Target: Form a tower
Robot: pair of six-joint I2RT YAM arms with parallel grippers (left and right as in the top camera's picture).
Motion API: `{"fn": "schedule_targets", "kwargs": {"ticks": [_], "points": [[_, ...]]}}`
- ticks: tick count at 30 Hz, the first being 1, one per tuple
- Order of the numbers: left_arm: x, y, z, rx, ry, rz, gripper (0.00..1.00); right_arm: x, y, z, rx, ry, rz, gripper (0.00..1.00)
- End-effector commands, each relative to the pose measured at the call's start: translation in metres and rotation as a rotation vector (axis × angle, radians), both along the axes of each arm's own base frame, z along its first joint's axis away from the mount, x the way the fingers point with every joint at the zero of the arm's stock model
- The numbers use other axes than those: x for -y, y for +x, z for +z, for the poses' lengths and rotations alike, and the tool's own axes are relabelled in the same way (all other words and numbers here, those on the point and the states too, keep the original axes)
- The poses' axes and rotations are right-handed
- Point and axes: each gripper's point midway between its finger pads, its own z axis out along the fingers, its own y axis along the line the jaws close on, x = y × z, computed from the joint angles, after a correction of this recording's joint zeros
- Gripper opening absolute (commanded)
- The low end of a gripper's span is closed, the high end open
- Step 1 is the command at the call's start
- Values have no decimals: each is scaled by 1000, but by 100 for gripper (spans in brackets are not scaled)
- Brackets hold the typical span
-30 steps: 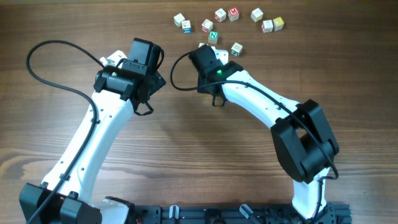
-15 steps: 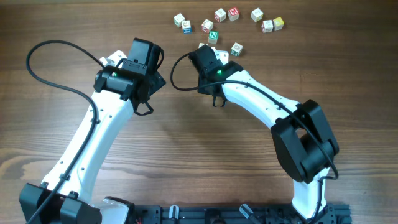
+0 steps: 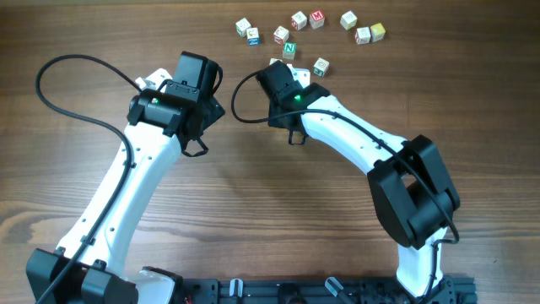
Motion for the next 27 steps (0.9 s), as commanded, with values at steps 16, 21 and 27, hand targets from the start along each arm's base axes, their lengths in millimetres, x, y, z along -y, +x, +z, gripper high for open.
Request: {"fn": "schedule_targets", "kwargs": {"ticks": [16, 21, 27], "points": [[-3, -1, -3, -6, -2, 24, 100, -4, 3, 2, 6, 10, 2, 72], [-3, -1, -3, -6, -2, 24, 100, -4, 3, 1, 7, 6, 12, 84], [-3, -1, -3, -6, -2, 24, 100, -5, 4, -6, 3, -2, 26, 86]]}}
